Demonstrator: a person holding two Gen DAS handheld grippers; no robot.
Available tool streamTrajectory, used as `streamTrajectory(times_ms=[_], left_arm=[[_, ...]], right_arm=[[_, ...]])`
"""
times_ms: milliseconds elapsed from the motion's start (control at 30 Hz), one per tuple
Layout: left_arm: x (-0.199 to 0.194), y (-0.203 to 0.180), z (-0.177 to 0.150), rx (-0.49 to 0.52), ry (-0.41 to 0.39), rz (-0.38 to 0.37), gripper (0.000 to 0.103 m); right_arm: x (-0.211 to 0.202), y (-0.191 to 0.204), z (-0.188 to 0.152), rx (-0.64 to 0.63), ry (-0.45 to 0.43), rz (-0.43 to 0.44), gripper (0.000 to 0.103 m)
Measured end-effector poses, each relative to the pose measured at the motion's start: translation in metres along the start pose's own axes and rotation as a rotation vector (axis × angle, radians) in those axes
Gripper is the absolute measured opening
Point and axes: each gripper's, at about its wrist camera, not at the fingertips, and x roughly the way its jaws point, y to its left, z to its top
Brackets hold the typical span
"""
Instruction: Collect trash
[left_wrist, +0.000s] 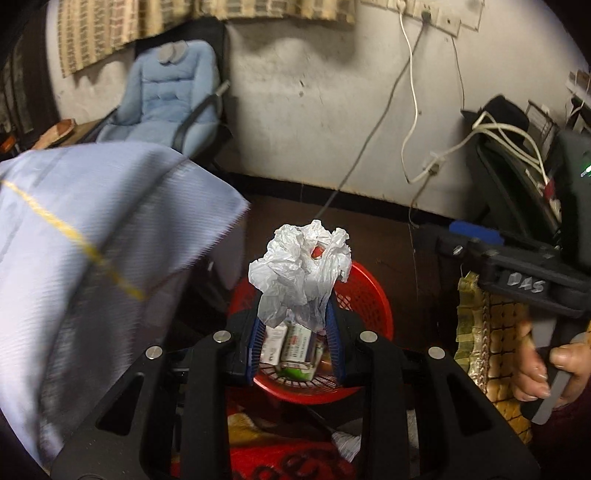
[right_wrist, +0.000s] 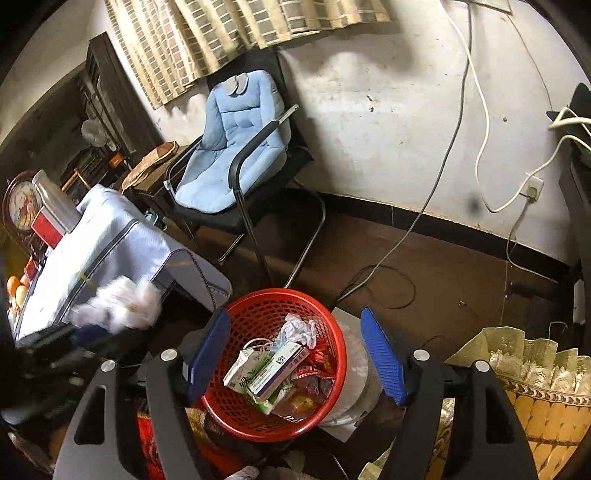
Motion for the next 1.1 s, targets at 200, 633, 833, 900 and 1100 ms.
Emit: streamTrajectory(times_ms=[200, 633, 833, 900, 1100], left_arm=[[0.043, -0.01, -0.01, 0.016, 0.098, -0.03, 0.037], [0.029, 0.001, -0.032, 0.011, 0.084, 0.092, 0.087], [0.0, 0.009, -0.041, -0.017, 0.034, 0.191, 0.094], [-0.009, 0.011, -0.044, -0.023, 0.016, 0.214, 0.094], [-0.033, 0.012, -0.051, -0.053, -0.023, 0.247, 0.096]], right_arm=[[0.0, -0.006, 0.0, 0.007, -0.011, -0.013, 0.072], [-0.012, 0.016, -0.007, -0.064, -0.007, 0.004, 0.072], [-0.022, 0.031, -0.019, -0.138, 0.007, -0.012, 0.075], [-0.026, 0.034, -0.022, -0.156, 0.005, -0.015, 0.075], [-0.05, 0.042, -0.029, -0.214, -0.027, -0.035, 0.077]])
